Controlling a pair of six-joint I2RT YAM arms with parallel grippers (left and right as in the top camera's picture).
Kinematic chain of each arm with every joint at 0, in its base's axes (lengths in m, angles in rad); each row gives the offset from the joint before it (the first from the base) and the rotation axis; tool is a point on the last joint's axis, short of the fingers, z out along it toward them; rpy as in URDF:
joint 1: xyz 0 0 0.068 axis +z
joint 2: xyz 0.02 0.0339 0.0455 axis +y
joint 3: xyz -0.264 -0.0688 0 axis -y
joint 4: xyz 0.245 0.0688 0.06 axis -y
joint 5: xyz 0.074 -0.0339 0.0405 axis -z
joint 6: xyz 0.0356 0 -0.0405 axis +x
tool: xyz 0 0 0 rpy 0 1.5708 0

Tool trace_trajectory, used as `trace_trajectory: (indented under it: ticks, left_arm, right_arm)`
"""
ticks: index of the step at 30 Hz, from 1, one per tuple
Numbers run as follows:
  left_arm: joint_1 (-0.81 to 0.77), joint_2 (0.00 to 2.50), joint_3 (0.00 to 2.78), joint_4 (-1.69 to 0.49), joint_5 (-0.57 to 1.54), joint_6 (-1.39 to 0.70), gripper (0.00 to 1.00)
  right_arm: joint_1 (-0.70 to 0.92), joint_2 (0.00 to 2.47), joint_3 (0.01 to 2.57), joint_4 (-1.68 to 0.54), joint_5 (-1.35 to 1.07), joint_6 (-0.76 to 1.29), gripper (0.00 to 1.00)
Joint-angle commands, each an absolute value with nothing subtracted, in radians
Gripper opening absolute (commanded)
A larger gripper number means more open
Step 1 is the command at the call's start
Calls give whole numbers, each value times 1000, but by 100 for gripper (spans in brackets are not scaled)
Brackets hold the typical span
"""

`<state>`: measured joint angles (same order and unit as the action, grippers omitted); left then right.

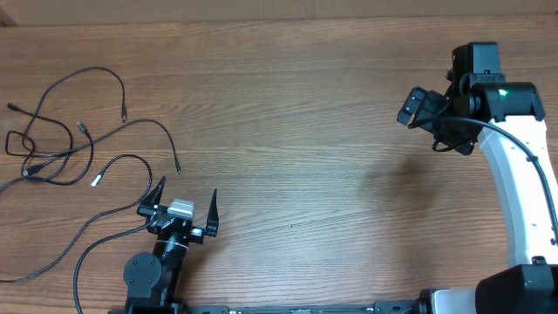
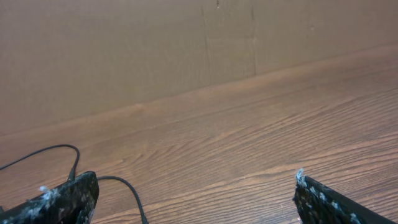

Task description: Untangle cables

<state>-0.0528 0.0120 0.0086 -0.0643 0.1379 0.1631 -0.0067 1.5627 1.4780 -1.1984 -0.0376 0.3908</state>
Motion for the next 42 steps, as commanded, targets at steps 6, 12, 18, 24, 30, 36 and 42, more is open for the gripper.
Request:
trace_trajectory:
  ticks: [6, 12, 18, 24, 30, 36, 42]
  left_arm:
    - [-59, 4, 4, -67, 131, 149, 100]
    - [-59, 4, 4, -67, 131, 149, 100]
    - [-59, 4, 4, -67, 131, 149, 100]
    - [-59, 4, 4, -67, 131, 149, 100]
    - [-59, 4, 4, -67, 131, 149, 100]
    - [-59, 4, 4, -67, 131, 149, 100]
    - [-59, 4, 5, -67, 131, 149, 100]
  right_arm:
    - [9, 1535, 1435, -955, -65, 392, 100]
    - [63, 1397, 1191, -625, -62, 392, 100]
    - [69, 1174, 911, -363, -63, 392, 100]
    - [69, 1001, 801, -371, -141, 391, 100]
    - [53, 907, 789, -565, -140, 392, 100]
    - [48, 892, 785, -641, -120, 392, 100]
    - [48, 874, 688, -391, -98, 387, 100]
